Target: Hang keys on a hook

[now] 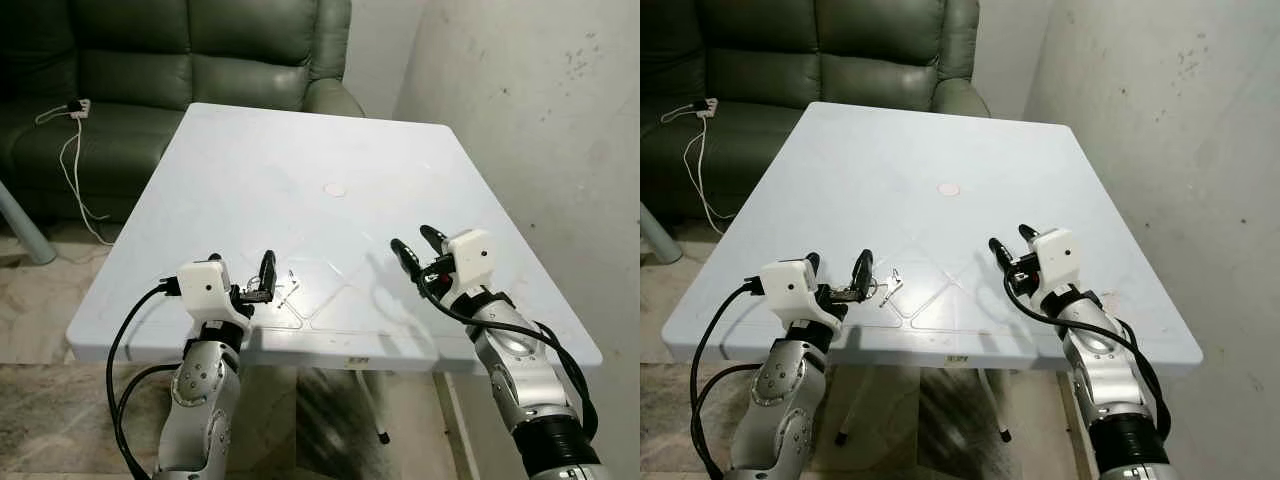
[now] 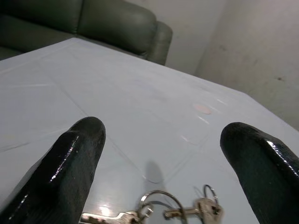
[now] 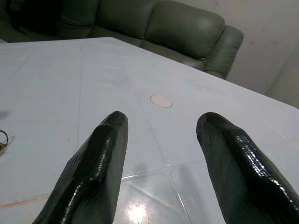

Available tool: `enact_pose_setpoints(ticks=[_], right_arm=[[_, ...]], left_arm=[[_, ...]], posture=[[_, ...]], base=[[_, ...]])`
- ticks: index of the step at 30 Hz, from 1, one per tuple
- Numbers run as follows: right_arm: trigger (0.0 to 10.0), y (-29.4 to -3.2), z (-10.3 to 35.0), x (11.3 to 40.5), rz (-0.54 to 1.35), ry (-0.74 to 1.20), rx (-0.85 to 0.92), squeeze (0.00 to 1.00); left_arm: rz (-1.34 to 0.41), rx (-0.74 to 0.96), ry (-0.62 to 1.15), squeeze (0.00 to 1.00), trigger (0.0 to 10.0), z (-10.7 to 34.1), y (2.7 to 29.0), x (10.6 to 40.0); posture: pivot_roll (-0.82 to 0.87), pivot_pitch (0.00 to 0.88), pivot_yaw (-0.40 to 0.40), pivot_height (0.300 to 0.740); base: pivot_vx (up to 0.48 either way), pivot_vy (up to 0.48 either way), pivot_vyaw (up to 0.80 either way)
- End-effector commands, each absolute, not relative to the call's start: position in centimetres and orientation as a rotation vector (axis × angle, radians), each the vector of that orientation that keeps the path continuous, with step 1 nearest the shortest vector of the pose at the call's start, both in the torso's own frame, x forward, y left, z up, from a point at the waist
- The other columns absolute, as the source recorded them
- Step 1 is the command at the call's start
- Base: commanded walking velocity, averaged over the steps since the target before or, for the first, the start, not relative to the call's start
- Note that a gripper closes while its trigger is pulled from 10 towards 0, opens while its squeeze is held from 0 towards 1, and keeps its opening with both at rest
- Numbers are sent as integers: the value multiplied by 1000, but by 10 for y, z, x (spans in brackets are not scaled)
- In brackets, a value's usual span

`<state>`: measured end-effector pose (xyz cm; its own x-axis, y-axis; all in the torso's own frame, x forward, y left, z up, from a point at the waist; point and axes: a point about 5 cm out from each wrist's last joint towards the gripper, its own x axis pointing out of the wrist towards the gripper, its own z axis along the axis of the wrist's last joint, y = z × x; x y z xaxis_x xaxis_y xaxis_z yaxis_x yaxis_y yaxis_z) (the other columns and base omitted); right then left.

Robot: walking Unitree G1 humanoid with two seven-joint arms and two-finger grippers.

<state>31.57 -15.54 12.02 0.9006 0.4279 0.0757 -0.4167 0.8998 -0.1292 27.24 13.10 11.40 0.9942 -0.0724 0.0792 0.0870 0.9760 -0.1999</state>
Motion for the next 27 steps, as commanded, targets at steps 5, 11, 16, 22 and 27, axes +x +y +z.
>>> enact_pose_setpoints(ticks=[5, 11, 16, 22, 27], right_arm=[[10000, -159, 121, 317, 436, -103, -125, 0], [10000, -159, 121, 315, 436, -102, -125, 0], [10000, -158, 120, 315, 437, -101, -122, 0], [10000, -157, 120, 314, 440, -102, -121, 0], [10000, -158, 120, 314, 441, -101, -121, 0]], left_arm=[[-60, -264, -74, 0, 10000, 120, 130, 276], [-51, -285, -75, 0, 10000, 121, 133, 278], [-46, -295, -73, 0, 10000, 121, 135, 278], [-40, -298, -77, 0, 10000, 122, 137, 279], [-38, -301, -77, 0, 10000, 122, 137, 280]], posture=[[84, 33, -145, 740], [81, 34, -145, 740], [82, 33, -146, 740], [82, 32, -148, 740], [81, 35, -149, 740]], base=[[0, 0, 0], [0, 336, 0], [0, 393, 0], [0, 404, 0], [0, 406, 0]])
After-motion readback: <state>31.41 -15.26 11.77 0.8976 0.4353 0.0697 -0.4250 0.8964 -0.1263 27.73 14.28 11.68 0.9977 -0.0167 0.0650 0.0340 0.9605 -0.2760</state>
